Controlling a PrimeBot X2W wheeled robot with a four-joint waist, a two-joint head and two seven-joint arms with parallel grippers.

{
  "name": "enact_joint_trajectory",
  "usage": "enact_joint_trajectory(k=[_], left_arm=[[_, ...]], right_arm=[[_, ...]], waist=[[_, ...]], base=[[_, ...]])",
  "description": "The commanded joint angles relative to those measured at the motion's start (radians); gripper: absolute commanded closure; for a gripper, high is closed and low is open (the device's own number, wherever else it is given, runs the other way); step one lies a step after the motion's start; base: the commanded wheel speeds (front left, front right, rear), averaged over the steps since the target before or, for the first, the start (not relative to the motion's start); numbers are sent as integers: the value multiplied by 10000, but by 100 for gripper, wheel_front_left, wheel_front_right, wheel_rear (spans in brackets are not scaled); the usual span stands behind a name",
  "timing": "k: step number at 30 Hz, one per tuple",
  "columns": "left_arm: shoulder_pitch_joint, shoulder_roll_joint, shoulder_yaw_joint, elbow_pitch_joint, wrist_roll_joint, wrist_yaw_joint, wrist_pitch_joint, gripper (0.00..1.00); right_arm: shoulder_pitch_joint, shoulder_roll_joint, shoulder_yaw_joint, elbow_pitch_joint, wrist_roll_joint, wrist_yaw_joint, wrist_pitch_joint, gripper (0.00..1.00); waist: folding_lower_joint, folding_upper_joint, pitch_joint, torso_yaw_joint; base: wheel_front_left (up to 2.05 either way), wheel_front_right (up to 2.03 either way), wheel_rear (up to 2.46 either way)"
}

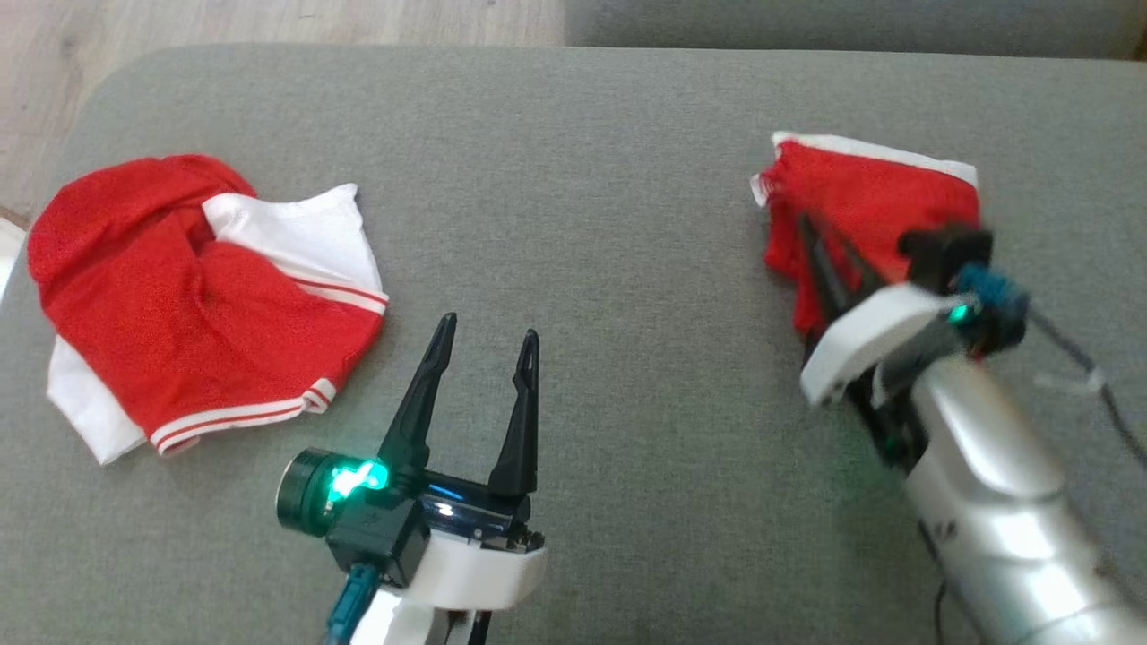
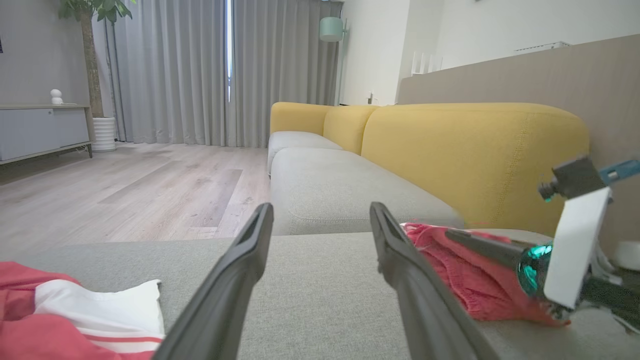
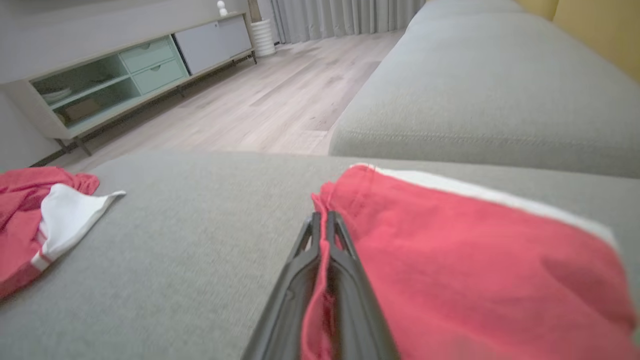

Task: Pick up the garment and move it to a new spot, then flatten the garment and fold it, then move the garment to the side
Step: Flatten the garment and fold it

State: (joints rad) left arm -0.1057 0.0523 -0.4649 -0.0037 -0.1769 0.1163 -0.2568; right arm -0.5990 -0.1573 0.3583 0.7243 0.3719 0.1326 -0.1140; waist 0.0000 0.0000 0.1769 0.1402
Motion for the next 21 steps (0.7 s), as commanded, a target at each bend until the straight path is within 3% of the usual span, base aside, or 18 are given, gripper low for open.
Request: enact_joint_trajectory(k=[1,9,12,17,21], left_arm=[[-169,-20,219,-323,-108,94,-49,0],[157,-20,585,-396,-77,338,-49,0],[505,-20,951,-515,129,473,-49,0],[1295,-8,1686,-818,429,694,-49,0],[1908,15,2003,-1251,723,719,-49,0]], right_arm=[[325,249,276,-347,5,-19,-242,0],[1787,51,247,-1578,28,-19,-1334,0],[2610,-268,-161,-2855,-397,-19,-1463,0],[4349,-231,-1480,-5616,-1188,-19,-1474,0],[5724,-45,-1979,-6600,-1321,-19,-1475,0]], waist=[[0,0,-35,86],[0,0,-583,-96],[0,0,-972,-321],[0,0,-1651,-759],[0,0,-1986,-969]], base=[[0,0,0],[0,0,0],[0,0,0],[0,0,0],[0,0,0]])
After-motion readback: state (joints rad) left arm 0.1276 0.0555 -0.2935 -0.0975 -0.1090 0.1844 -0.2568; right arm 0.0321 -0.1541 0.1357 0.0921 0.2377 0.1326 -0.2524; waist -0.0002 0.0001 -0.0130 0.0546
